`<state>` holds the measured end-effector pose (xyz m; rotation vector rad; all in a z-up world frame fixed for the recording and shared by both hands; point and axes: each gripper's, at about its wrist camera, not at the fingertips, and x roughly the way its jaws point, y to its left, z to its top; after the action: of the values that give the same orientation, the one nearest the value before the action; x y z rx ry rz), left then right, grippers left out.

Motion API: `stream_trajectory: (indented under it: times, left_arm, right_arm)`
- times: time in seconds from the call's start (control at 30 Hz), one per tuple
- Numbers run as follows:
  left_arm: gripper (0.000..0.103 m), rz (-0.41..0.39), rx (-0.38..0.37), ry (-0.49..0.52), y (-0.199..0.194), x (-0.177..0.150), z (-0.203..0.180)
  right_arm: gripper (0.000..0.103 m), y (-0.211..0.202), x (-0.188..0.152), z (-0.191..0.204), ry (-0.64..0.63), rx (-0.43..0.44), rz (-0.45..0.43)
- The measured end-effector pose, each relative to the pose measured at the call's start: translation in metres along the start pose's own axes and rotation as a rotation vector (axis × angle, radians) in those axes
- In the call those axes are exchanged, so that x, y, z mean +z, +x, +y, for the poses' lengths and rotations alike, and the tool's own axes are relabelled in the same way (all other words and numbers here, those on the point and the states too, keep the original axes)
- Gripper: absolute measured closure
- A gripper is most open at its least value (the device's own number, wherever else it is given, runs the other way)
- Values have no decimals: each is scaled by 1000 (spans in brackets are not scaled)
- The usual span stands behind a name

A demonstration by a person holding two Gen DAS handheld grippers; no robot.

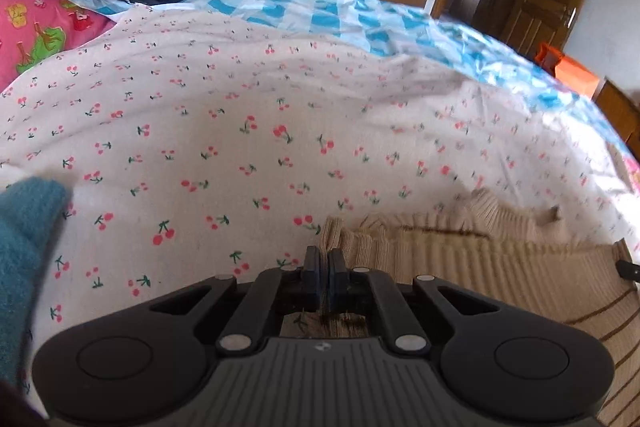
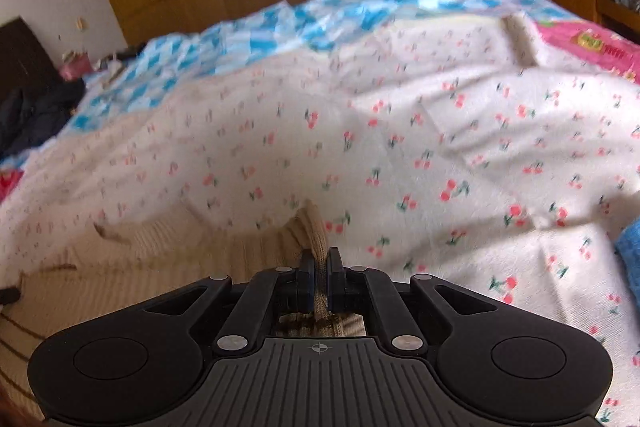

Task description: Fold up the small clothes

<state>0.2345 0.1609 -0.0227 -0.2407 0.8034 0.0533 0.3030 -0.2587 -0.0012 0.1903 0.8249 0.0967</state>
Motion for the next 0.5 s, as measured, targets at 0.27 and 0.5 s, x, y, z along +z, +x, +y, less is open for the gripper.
stream_trajectory:
  times: [0.27,0.5]
  left_arm:
    - [82,-10,29,-21,-12,1,5]
    - [79,-98,14,-41,-72,0,6]
  right_arm:
    - [91,-11,-3,7,-50,-21,-41]
    - [88,-68,2,13,-77,30,-161]
